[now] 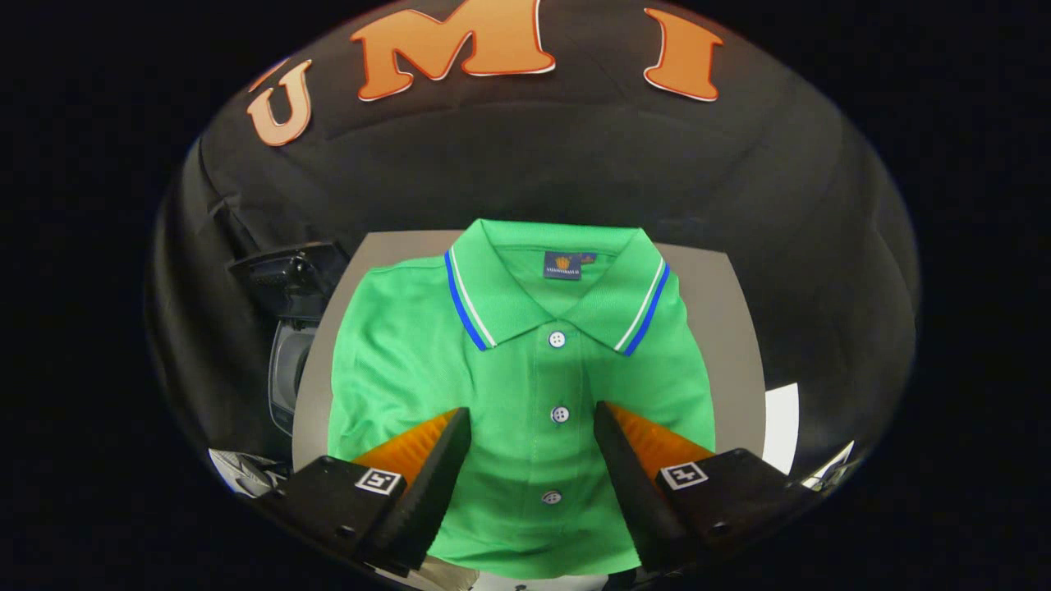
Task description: Put the clothes into the washing machine and then close the washing machine lid.
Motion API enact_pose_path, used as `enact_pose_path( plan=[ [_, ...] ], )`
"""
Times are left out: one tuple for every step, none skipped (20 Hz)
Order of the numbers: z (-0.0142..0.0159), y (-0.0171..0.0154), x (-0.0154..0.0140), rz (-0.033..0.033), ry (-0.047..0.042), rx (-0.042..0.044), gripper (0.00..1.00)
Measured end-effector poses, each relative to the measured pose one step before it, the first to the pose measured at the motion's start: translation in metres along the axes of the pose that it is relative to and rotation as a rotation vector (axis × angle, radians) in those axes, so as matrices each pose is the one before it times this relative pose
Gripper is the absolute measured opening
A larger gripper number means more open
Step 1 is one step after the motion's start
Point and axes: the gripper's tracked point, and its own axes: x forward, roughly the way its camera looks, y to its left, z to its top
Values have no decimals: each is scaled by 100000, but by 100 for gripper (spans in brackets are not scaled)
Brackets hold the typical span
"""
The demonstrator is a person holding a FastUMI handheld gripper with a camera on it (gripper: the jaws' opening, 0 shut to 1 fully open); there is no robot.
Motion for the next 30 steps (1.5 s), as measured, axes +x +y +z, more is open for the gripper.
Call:
enact_pose_path(
  plan=[
    [-54, 85, 304, -558, 1261, 359, 74],
    [2, 103, -98, -479, 1250, 771, 66],
    [-7, 333, 181, -53, 1308, -49, 58],
    [233, 42, -157, 18, -196, 242, 50],
    [-76, 57, 109, -38, 1186, 592, 41],
    [325, -86, -226, -202, -331, 1763, 33],
    [-27, 217, 179, -1212, 96, 4129, 28],
    [102, 81, -341, -94, -2851, 1176, 22],
    [-230, -30, 198, 1983, -287, -1455, 18],
    [373, -25, -292, -344, -4019, 1177, 13],
    [-21, 20, 322, 817, -1625, -1817, 9],
    [275, -42, -187, -432, -4375, -1938, 9],
    [74, 63, -82, -961, -4392, -659, 9],
    [213, 193, -102, -37, -7374, -45, 9],
    [167, 270, -122, 1682, -7907, 764, 9],
    [546, 174, -158, 1260, -9783, 2829, 9],
    [628, 130, -9, 1762, -9314, 3670, 8],
    [765, 127, -208, 1598, -9960, 3751, 8],
    [911, -6, -308, 2512, -10848, 3152, 8],
    [870, 123, -347, 2135, -8430, 1901, 8],
    [1081, 177, -353, 1680, -6606, 1171, 8],
    [799, 356, 217, 2180, -5894, 1499, 8],
    [688, 283, 67, 2871, -4983, 2353, 8],
    [854, 275, -67, 2341, -4138, 2900, 8],
    [1000, 314, -224, 1954, -3884, 2629, 8],
    [847, 130, -579, 1893, -3993, 1703, 8],
    [859, 119, -1195, 1594, -3432, -281, 8],
    [710, 223, -330, 859, -2512, -1885, 8],
    [591, 59, -489, 404, -1859, -2919, 8],
    [495, 140, -293, 83, -1371, -3006, 8]
  ],
)
